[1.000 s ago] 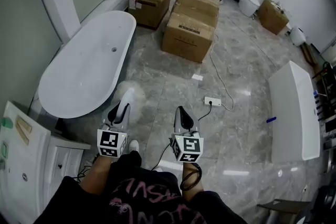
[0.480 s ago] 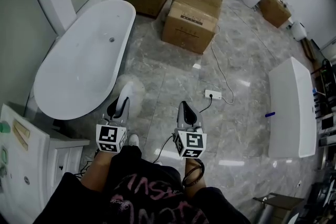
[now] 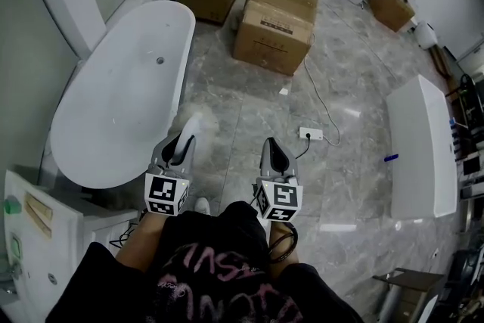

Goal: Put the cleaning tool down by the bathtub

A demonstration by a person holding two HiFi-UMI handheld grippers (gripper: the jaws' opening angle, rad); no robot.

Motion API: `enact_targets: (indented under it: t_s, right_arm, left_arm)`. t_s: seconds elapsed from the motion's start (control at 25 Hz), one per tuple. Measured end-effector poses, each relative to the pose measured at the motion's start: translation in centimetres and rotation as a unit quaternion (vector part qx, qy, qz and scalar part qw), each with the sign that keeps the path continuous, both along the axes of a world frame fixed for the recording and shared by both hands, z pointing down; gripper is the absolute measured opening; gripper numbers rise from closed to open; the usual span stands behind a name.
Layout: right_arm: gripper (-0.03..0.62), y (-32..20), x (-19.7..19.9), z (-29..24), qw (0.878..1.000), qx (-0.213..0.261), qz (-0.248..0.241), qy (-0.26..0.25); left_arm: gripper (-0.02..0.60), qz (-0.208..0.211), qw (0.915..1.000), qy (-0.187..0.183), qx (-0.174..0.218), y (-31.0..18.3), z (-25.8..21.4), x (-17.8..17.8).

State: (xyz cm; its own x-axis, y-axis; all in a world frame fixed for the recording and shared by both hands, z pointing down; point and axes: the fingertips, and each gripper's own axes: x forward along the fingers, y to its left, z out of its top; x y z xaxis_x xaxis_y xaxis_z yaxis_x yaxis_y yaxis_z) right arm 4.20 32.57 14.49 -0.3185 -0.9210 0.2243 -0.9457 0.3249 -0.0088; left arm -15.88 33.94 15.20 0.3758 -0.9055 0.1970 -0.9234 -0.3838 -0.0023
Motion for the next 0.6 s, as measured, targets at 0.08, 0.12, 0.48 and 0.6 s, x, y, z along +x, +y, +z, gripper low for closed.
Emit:
enact_targets:
  t_s: [0.08,0.12,0.48,0.6]
  right_arm:
    - [0.020,-0.2,-0.2,0.0,1.000,0.000,0.005,0.005]
    - [0.021,-0.3,-0.3,0.0,1.000,-0.001,0.006,0.007]
    - [0.026,-1.1,-1.1,0.1,0.999,-0.004,-0.002,0.033]
    - [0.026,-1.8,-1.5,0.6,0.999,-0.006,-0.007,0.040]
  left_arm:
    - [0.081,0.000,1.0000,0.006,-0.004,-0.5,0.1,-0.6]
    - [0.081,-0.001,0.9999,0.009,-0.006,-0.7,0.2,-0.8]
    - [0.081,0.001,0.9998,0.019,-0.010,-1.3,0.9,-1.7]
    - [0.081,0.002,0.9998,0.013,-0.012,-1.6,1.2,-2.0]
